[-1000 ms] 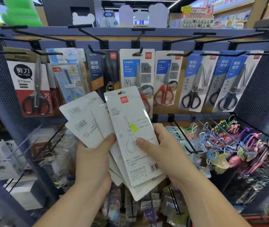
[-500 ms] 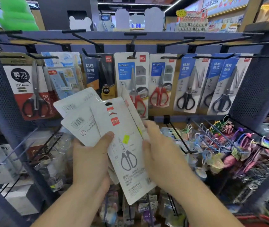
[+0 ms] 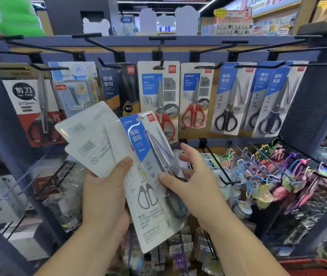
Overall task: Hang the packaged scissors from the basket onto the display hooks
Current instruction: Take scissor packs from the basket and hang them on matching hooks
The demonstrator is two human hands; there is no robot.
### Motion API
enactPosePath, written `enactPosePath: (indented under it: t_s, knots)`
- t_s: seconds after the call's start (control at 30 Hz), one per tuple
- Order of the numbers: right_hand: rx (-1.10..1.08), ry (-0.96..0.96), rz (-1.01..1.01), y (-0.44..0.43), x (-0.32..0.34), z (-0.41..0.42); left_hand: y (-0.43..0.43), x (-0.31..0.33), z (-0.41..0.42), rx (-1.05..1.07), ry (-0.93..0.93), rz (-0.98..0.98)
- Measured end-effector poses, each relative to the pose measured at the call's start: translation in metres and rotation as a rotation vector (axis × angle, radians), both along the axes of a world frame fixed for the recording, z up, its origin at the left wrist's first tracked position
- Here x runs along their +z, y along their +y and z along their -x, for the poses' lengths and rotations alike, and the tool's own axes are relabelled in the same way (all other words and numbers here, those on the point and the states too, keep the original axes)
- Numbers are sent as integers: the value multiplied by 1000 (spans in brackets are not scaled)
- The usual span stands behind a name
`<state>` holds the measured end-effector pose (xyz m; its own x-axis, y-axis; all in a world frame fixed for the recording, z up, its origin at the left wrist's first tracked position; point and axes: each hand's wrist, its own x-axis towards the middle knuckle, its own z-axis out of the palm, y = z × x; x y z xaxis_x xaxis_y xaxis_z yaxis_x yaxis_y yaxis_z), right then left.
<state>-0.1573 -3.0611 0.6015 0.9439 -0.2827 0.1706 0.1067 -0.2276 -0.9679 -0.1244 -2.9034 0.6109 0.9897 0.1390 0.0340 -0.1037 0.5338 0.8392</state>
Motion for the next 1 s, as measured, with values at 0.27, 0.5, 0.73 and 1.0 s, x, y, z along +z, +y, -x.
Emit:
enactPosePath:
  t_s: [0.27, 0.5, 0.73, 1.0]
  knots:
    - [55, 54, -39, -14, 3, -11, 9, -4, 3, 27, -1, -18]
    - [149, -25, 12, -8, -3, -30, 34, -8, -7, 135, -24, -61]
    - [243, -114, -127, -19, 2, -31, 36, -5, -14, 128, -10, -47]
    - [211, -225, -292, -46, 3, -7, -13, -3, -10, 2, -4, -82]
